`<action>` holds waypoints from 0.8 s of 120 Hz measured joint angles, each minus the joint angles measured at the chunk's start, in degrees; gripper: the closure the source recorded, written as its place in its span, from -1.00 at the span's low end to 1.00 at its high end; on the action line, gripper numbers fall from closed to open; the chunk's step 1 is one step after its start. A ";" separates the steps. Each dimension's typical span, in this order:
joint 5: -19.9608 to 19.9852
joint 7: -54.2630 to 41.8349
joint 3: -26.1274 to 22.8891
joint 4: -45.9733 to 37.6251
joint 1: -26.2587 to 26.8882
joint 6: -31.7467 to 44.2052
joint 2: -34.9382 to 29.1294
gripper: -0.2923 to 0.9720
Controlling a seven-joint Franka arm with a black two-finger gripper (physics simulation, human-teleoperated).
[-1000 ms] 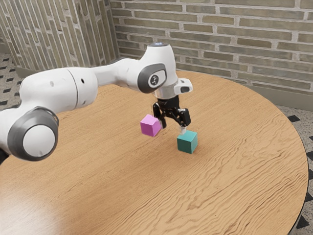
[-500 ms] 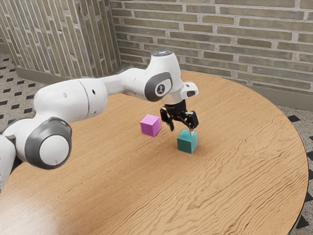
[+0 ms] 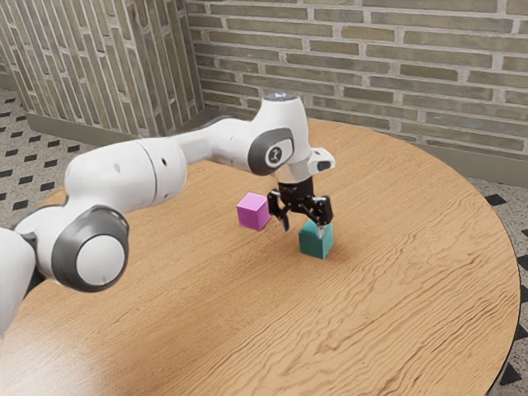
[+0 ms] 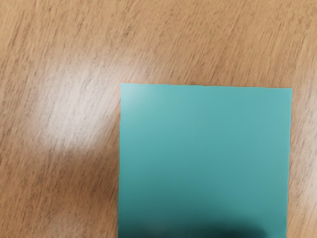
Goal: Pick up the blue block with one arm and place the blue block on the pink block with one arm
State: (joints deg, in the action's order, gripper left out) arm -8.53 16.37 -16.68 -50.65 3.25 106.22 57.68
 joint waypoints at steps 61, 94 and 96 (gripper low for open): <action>-0.59 2.03 -0.45 1.86 0.88 2.02 2.20 -0.46; -0.60 1.06 -0.36 1.78 0.88 4.28 2.89 -0.44; -0.60 0.97 -0.36 1.77 0.88 4.43 2.94 -0.44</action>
State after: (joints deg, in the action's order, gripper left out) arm -9.14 17.34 -17.04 -48.88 4.13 110.64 60.63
